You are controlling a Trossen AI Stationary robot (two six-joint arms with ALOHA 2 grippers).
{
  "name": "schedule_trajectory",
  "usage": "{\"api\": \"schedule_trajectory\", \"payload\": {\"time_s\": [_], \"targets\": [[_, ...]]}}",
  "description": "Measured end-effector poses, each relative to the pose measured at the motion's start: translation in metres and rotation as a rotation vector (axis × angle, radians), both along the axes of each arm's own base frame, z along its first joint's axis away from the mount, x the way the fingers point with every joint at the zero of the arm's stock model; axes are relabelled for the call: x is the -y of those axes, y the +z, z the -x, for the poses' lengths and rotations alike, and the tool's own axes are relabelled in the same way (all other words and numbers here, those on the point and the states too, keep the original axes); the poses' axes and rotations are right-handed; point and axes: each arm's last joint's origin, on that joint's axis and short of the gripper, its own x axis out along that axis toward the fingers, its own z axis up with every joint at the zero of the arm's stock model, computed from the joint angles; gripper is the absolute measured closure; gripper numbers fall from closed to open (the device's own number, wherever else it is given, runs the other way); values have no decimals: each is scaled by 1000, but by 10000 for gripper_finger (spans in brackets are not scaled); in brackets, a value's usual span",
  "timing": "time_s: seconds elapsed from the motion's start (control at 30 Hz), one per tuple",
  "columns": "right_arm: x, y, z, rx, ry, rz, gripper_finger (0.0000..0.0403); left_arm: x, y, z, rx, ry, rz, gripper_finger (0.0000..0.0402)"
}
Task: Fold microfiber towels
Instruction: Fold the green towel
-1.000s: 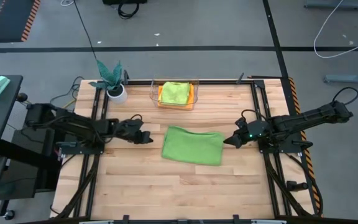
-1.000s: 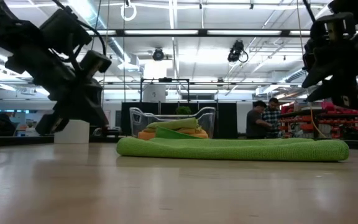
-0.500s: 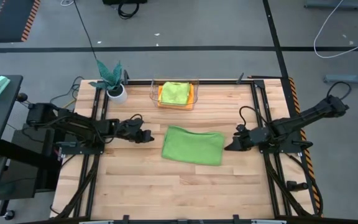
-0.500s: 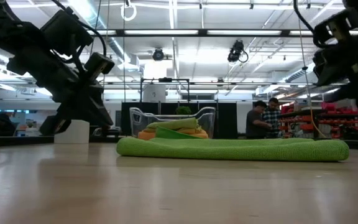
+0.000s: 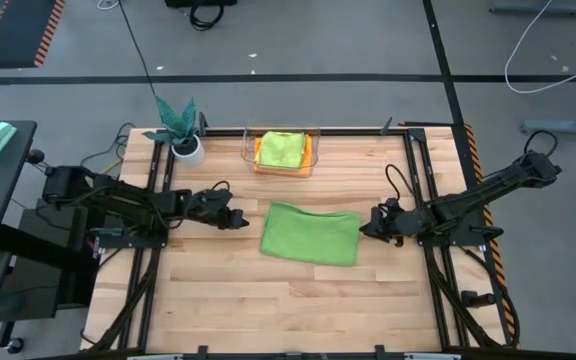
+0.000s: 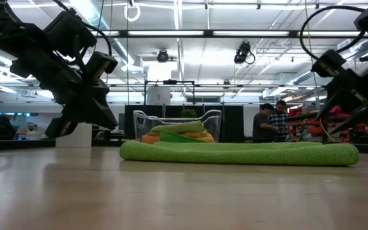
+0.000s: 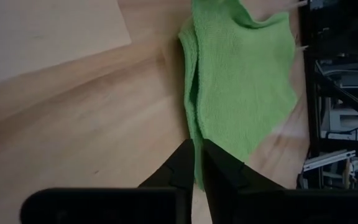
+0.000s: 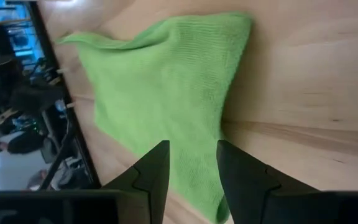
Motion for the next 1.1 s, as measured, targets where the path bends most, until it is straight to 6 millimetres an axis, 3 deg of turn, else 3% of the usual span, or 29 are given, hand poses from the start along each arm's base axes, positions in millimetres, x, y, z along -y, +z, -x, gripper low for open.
{"api": "schedule_trajectory", "payload": {"time_s": [0.27, 0.67, 1.1], "targets": [[-7, -11, -5, -97, -32, -40, 263, -2, 0, 0, 3, -1, -24, 376], [-20, -14, -32, -239, -4, 4, 263, -2, 1, -1, 13, -1, -25, 372], [-24, -24, -46, -205, -1, -10, 263, -3, 2, -1, 24, -4, -36, 377]]}}
